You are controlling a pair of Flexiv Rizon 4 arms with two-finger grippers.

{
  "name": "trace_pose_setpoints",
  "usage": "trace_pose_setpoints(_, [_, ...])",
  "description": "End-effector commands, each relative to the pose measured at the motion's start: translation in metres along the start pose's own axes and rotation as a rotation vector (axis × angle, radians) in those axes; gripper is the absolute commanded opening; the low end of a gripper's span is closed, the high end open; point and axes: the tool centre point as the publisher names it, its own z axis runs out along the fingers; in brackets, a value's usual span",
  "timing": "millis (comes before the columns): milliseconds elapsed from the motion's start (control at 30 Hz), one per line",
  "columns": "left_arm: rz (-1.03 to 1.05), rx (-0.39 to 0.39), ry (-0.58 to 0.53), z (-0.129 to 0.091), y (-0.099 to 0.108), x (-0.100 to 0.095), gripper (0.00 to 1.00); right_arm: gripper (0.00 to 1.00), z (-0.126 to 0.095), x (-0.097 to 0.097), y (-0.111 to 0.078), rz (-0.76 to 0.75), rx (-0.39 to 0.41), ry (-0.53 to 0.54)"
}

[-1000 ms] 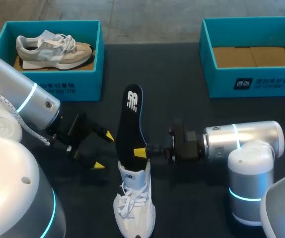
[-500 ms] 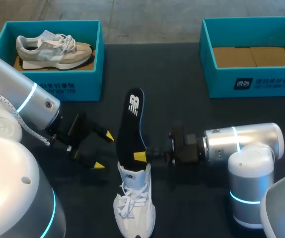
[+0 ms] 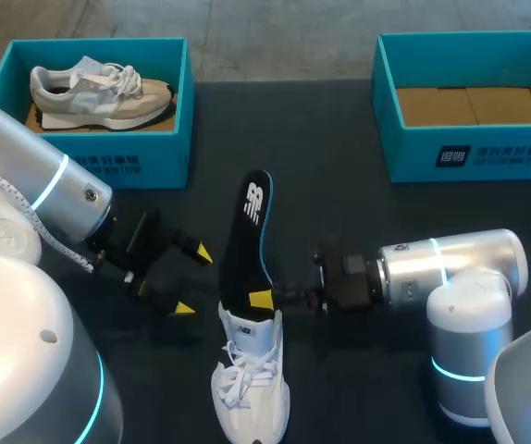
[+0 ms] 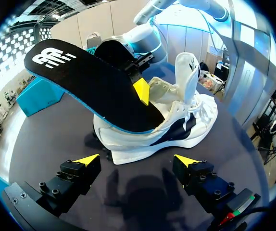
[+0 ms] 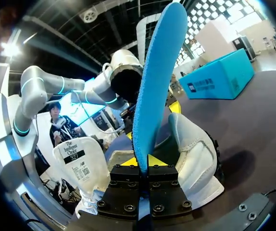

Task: Take the shoe out of the shoebox, open the shoe tongue, remove and reinsert the insole, then place the shoe into the shoebox

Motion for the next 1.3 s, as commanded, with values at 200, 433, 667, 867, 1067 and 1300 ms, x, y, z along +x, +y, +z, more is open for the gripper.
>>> trace_pose_setpoints(200, [0.0, -0.003, -0.001, 0.0001, -0.0007, 0.0009, 1.0, 0.0, -0.0011, 0.0063, -0.0062, -0.006, 0.003, 0.0])
trace_pose_setpoints(433, [0.0, -0.003, -0.001, 0.0001, -0.0007, 0.0009, 1.0, 0.0, -0.0006, 0.0067, -0.0056, -0.006, 0.016, 0.047])
trace_pose_setpoints(667, [0.0, -0.003, -0.001, 0.0001, -0.0007, 0.0009, 1.0, 0.0, 0.0035, 0.0042, -0.0055, 0.027, 0.05, 0.079])
trace_pose_setpoints(867, [0.0, -0.003, -0.001, 0.0001, -0.0007, 0.0009, 1.0, 0.0, 0.0064, 0.0032, -0.0043, 0.041, 0.073, 0.098])
trace_pose_setpoints(1067, [0.0, -0.003, -0.001, 0.0001, -0.0007, 0.0009, 1.0, 0.0, 0.0073, 0.0032, -0.0051, 0.044, 0.074, 0.103])
trace_pose_setpoints(1300, [0.0, -0.003, -0.001, 0.0001, -0.0007, 0.0009, 1.0, 0.0, 0.0083, 0.0035, -0.0046, 0.04, 0.07, 0.099])
